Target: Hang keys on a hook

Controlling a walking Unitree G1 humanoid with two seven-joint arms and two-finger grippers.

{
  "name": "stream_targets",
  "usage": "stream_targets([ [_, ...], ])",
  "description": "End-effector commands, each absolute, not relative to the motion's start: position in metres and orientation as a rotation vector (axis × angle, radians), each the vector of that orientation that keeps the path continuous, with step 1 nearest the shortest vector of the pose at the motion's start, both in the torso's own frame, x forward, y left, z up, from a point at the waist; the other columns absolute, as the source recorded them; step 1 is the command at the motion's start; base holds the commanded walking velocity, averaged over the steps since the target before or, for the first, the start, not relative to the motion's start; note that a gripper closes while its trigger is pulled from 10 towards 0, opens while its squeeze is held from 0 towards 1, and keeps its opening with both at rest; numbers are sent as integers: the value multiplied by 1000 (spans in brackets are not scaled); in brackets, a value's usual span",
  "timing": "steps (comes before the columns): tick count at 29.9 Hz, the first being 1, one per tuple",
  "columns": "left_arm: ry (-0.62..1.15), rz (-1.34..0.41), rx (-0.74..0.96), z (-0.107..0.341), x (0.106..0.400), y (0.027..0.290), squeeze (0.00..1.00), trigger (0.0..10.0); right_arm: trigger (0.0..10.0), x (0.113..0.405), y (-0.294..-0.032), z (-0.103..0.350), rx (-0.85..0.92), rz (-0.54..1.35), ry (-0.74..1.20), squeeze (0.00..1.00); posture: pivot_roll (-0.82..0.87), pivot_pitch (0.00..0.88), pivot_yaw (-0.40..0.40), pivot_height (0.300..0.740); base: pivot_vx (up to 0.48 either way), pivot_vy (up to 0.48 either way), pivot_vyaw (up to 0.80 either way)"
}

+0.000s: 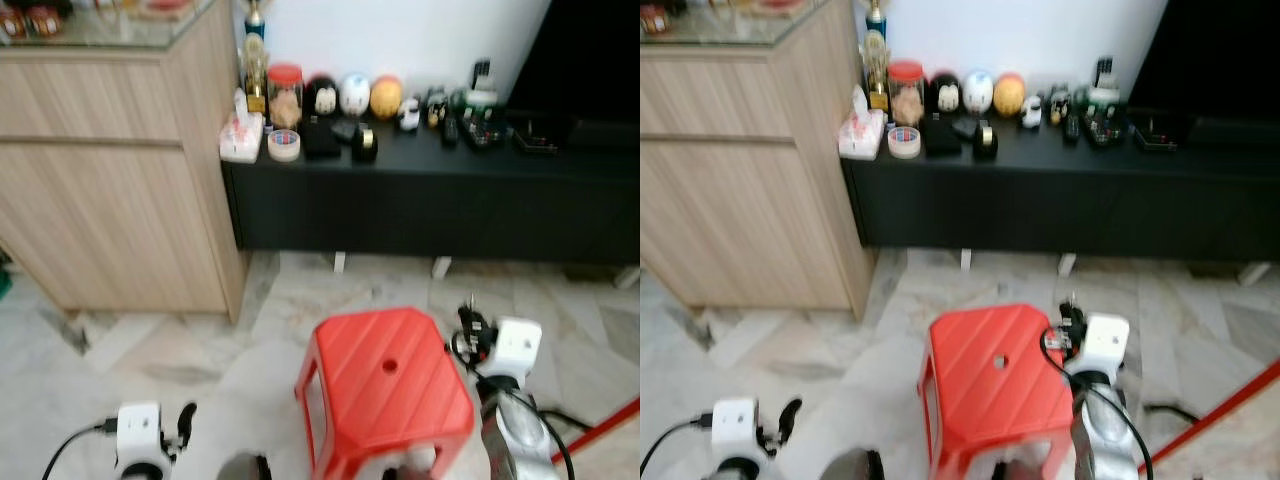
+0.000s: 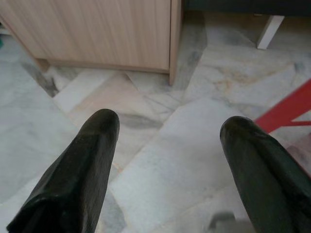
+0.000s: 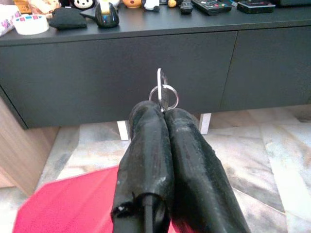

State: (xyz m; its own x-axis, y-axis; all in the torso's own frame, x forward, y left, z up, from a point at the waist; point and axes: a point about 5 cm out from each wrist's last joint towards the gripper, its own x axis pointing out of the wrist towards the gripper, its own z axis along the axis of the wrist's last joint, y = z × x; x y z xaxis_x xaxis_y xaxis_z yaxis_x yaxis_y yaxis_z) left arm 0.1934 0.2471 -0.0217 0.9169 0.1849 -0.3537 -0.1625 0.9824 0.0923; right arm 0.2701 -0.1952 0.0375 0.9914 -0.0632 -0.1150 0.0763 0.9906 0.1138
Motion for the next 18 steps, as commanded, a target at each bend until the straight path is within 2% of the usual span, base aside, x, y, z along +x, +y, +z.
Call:
stream_targets([
  [1, 381, 182, 62, -25, 192, 249, 0, 10000, 10000, 273, -193, 43, 135, -69, 95, 0, 56, 0, -33, 727, 0, 0, 0],
  [7, 434, 197, 50, -34, 196, 247, 0, 10000, 10000, 275, -182, 32, 219, -51, 157, 0, 63, 0, -40, 740, 0, 0, 0],
  [18, 460, 197, 43, -38, 198, 245, 0, 10000, 10000, 274, -182, 25, 211, -53, 191, 0, 68, 0, -47, 740, 0, 0, 0],
])
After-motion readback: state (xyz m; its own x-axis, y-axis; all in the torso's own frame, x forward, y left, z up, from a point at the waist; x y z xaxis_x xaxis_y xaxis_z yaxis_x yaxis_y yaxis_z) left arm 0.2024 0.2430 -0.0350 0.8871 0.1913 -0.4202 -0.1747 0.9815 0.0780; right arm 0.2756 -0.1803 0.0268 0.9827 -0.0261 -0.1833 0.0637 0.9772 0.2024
